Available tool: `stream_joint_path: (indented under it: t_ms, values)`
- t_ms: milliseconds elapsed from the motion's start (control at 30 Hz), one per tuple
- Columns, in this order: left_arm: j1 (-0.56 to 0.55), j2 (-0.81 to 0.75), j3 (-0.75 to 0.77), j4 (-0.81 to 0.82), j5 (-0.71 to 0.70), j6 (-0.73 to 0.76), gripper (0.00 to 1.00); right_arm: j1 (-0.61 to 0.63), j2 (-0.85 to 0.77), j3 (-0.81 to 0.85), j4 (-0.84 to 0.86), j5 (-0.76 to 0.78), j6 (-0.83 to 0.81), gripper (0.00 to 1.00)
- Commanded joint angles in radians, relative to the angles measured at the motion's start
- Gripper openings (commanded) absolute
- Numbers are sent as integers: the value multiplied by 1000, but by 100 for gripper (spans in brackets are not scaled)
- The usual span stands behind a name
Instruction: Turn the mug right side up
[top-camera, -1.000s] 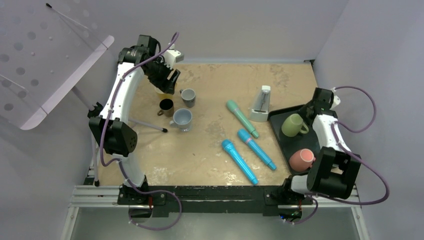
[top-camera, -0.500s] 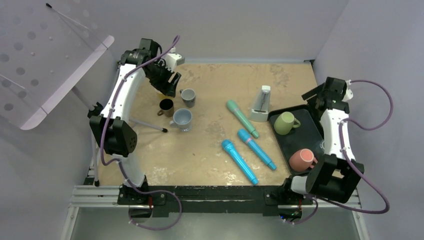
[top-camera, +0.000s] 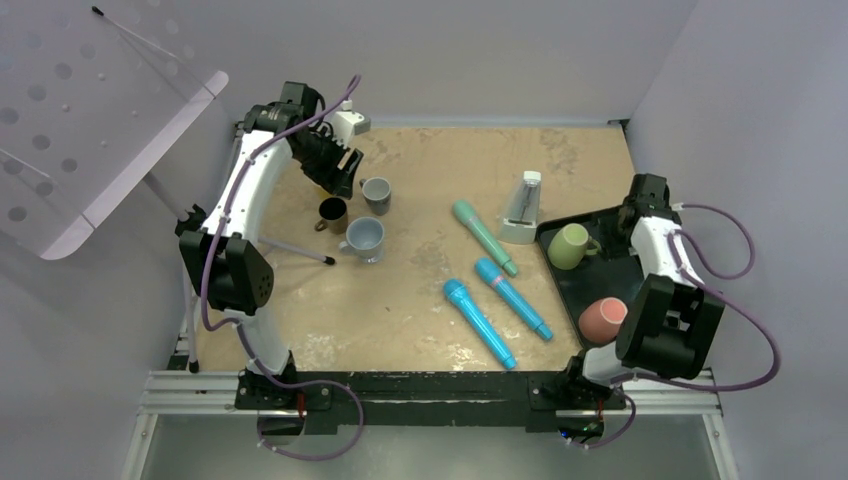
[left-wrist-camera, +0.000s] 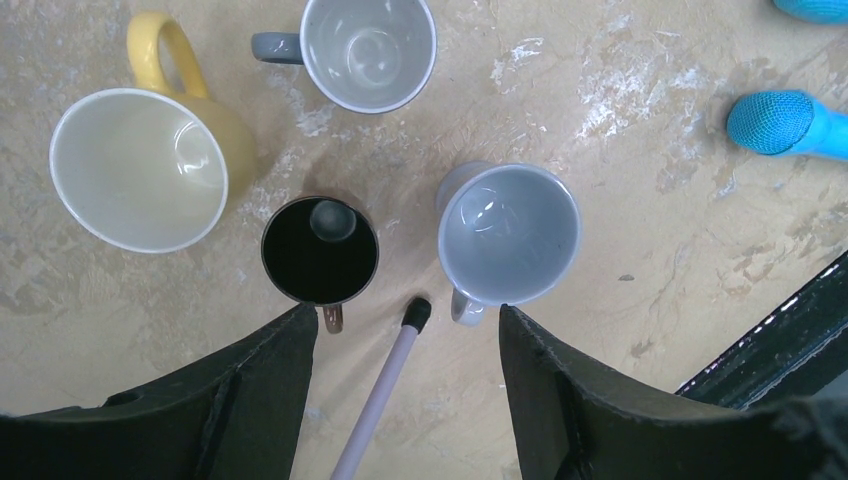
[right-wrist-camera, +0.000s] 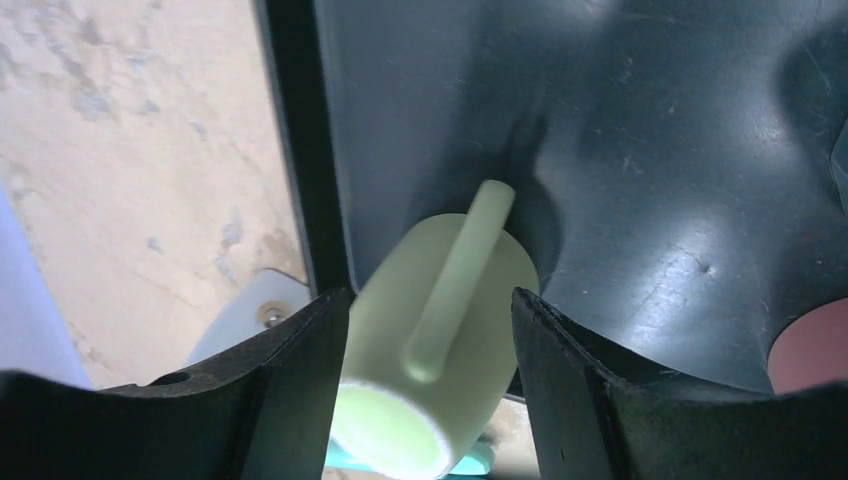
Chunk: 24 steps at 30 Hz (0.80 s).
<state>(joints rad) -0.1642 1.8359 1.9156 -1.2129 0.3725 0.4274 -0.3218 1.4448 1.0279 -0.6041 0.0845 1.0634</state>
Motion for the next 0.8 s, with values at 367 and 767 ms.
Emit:
stream_joint_path:
  t_ms: [367,767]
  values:
    - [3,-62,-3,23,25,-17,70,-2,130,-45,108,-36,13,35]
    - [3,-65,35,-5,49,-24,70,1,-6,-13,162,-78,-305,0]
